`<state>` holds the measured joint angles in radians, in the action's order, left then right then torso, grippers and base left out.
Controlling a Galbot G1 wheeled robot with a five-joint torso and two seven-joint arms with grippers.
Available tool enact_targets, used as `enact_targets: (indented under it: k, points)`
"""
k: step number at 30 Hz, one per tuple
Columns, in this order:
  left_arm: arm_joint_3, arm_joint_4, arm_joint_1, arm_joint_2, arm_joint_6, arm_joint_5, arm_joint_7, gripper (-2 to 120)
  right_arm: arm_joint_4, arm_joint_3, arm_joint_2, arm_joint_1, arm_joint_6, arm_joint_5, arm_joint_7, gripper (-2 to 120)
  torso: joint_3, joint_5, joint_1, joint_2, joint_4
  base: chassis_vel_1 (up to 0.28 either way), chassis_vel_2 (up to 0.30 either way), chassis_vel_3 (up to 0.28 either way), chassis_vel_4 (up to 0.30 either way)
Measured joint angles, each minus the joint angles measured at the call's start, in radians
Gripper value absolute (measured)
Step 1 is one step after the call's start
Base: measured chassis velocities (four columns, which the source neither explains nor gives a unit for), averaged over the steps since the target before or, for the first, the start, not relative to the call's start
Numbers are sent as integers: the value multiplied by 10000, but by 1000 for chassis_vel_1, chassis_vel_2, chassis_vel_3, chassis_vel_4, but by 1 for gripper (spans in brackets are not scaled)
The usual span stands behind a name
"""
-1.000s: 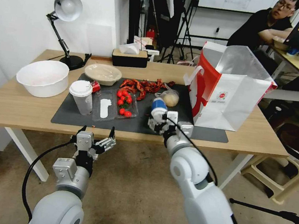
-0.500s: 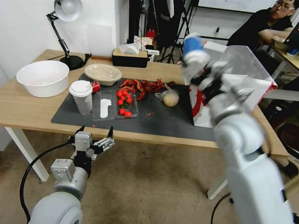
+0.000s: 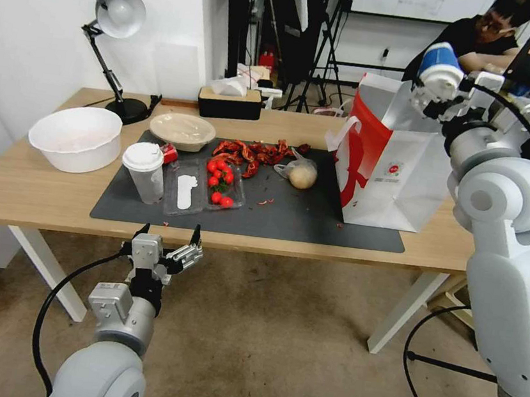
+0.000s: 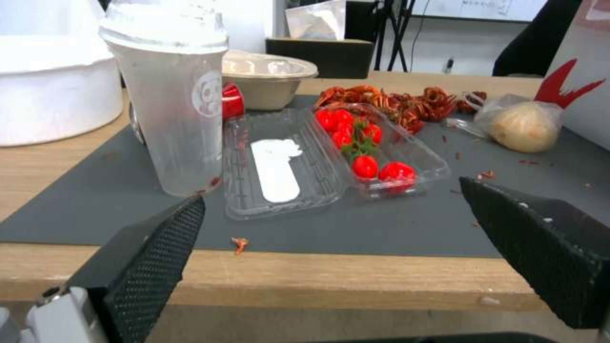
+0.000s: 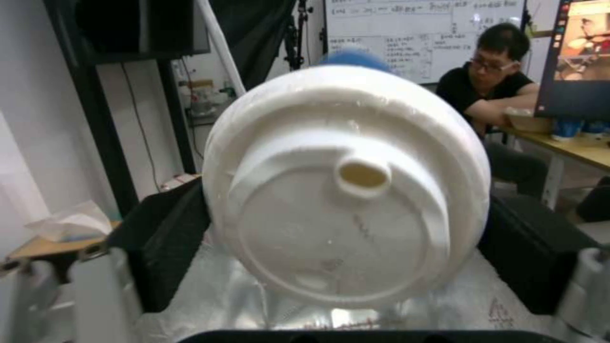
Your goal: Pick up the trash from the table and place it into the takeout bag.
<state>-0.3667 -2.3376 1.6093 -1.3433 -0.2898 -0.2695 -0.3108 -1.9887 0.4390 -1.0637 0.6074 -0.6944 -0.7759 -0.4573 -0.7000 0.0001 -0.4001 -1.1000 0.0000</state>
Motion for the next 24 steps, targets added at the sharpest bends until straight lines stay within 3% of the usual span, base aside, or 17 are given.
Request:
enact_targets:
  k: [3, 11, 22, 24]
  points:
    - [12, -6, 73, 7, 1, 26, 18, 100, 30, -52, -44, 79, 9, 123, 22, 100, 0, 0, 0, 0, 0, 0, 0, 0, 0]
    - [-15, -53, 117, 3, 35, 42, 12, 100, 12, -163, -70, 75, 177, 133, 196, 100, 0, 0, 1, 0, 0, 0, 0, 0, 0]
    - [-18, 7, 69, -22, 61, 69, 53, 100, -737, -855, -210, 382, 1447, -224, 715, 100, 0, -3, 0, 0, 2, 0, 0, 0, 0]
    - [-38, 26, 75, -19, 46, 103, 76, 100, -1149, -887, -128, 877, 1774, -106, 1225, 100, 0, -1, 0, 0, 3, 0, 0, 0, 0]
